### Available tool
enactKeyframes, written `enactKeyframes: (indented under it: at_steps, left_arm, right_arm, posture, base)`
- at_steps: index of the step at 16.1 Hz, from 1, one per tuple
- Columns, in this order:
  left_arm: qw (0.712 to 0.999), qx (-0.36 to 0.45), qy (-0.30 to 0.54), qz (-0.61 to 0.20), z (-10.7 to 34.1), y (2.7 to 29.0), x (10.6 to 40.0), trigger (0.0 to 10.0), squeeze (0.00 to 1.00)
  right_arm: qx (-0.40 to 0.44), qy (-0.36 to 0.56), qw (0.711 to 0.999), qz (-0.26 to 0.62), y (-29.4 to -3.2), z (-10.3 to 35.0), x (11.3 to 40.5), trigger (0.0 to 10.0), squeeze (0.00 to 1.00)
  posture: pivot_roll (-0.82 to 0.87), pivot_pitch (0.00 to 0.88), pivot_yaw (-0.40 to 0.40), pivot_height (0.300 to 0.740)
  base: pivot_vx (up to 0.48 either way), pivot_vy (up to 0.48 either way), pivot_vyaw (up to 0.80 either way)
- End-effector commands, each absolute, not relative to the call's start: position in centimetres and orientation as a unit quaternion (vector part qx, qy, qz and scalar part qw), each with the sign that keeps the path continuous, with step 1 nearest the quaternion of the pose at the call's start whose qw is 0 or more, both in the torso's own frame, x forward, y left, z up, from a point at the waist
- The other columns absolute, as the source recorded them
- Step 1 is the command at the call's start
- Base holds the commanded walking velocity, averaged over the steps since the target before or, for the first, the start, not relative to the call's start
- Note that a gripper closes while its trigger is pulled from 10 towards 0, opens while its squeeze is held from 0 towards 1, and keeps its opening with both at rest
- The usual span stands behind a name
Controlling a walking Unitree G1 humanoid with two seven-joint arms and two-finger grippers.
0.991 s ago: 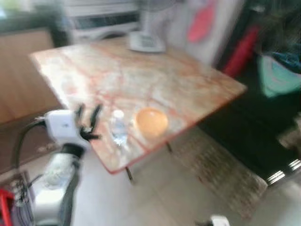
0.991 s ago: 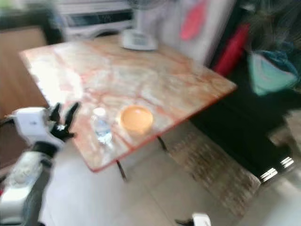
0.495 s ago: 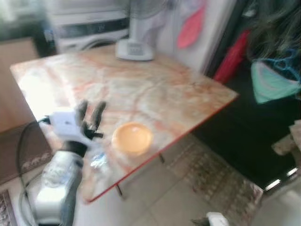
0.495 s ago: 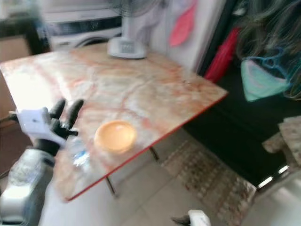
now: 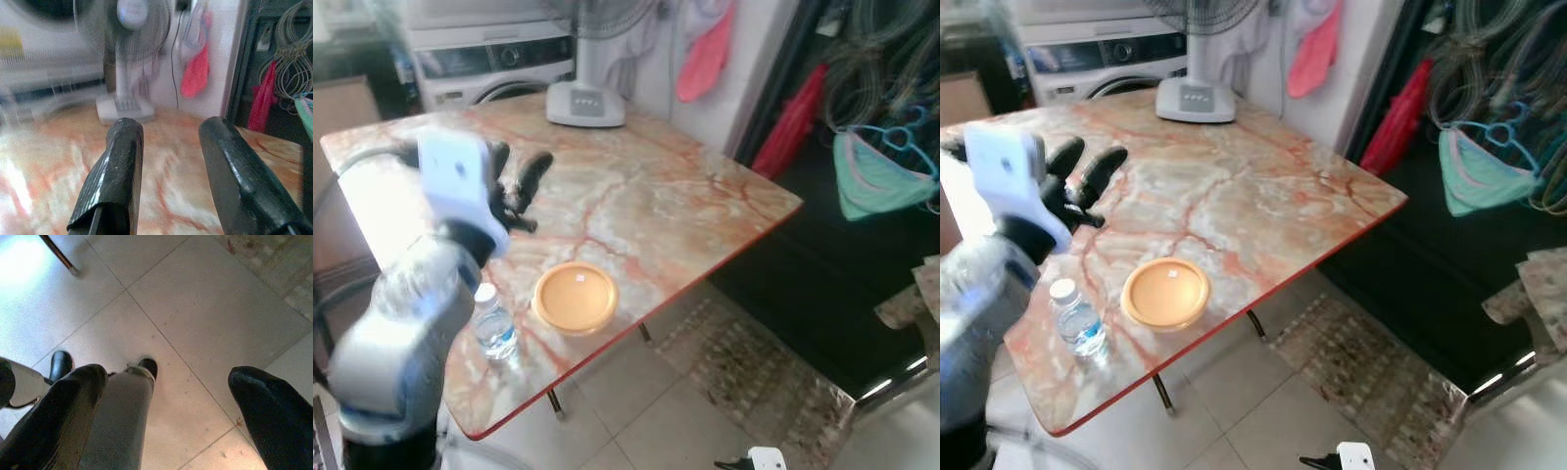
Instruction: Restocking fridge
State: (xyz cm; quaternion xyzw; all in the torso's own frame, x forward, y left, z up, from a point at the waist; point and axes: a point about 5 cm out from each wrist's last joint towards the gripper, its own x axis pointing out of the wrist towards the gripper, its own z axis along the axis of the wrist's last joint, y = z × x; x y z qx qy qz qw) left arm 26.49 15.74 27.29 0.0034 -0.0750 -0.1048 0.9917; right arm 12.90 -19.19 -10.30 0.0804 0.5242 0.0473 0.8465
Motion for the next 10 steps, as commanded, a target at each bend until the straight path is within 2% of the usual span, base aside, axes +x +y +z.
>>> enactKeyframes:
  at_steps: [1,3,5,10]
  left_arm:
    - [0.996,-0.007,0.002,-0.091,26.1,16.3,26.5,10.0,0.0]
    - [0.983,0.034,0.099,-0.151,24.6,16.7,25.5,10.0,0.0]
    - [0.975,0.04,0.17,-0.137,24.0,17.7,25.2,10.0,0.0]
    - [0.967,0.084,0.203,-0.132,25.3,19.7,24.5,10.0,0.0]
  right_arm:
    - [0.07,0.529,0.844,0.049,-19.6,-10.3,12.8,10.0,0.0]
    - [0.072,0.53,0.843,0.051,-19.4,-10.3,12.9,10.0,0.0]
    - [0.072,0.534,0.841,0.057,-19.3,-10.3,12.8,10.0,0.0]
    - [0.076,0.536,0.839,0.056,-19.2,-10.4,12.7,10.0,0.0]
  posture:
    - [0.26,0.0,-0.142,0.74]
    - [0.27,0.0,-0.136,0.74]
    - [0.27,0.0,-0.13,0.74]
    - [0.27,0.0,-0.118,0.74]
  base:
    - [0.0,0.0,0.0]
    - [0.0,0.0,0.0]
    - [0.0,0.0,0.0]
    - [0.0,0.0,0.0]
